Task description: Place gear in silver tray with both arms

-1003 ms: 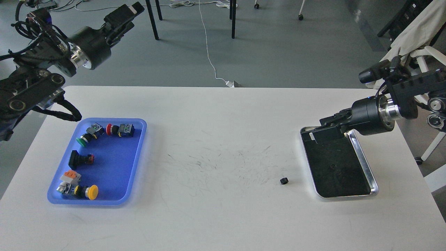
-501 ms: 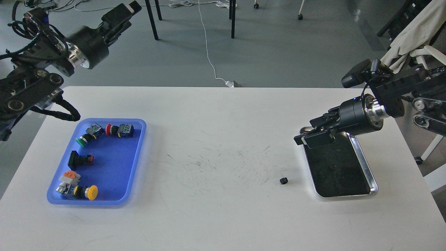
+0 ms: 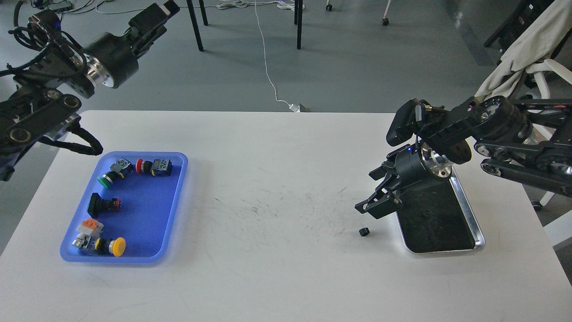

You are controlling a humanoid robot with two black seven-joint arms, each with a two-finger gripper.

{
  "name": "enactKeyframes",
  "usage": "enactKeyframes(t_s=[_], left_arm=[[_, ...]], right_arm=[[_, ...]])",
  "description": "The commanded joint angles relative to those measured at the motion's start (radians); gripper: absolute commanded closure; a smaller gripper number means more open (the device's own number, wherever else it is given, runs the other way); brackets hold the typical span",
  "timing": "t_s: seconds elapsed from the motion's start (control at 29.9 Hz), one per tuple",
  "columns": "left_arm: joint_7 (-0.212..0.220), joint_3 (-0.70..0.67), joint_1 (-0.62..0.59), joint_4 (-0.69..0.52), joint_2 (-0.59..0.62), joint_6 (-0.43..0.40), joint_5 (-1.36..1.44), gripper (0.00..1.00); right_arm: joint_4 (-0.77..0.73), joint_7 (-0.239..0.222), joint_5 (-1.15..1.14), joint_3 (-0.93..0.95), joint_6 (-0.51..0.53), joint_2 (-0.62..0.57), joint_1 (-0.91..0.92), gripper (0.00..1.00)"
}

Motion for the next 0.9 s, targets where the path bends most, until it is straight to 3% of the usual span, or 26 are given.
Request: enactKeyframes(t_s=[0.0,0.37,0.47,0.87], left_arm=[[0.000,0.000,0.008,0.000,0.000,0.000,-0.004,0.15],[0.000,0.000,0.016,0.008,0.000,0.008,-0.007,0.15],[0.000,0.000,0.016,0.008,0.000,0.008,-0.012,0.15],[0.000,0.000,0.030,0.011,0.027,0.011,-0.027,0.15]], right_arm=[[0.003,0.000,-0.024,-0.045,0.000,0.022,0.012,0.05],[-0.062,0.000,-0.043,-0.129,0.000,0.090,0.004,0.08],[-0.106,0.000,-0.043,-0.129,0.000,0.122,-0.017,0.14],[-0.123,0.000,-0.041,-0.129,0.000,0.179,-0.045,0.21]])
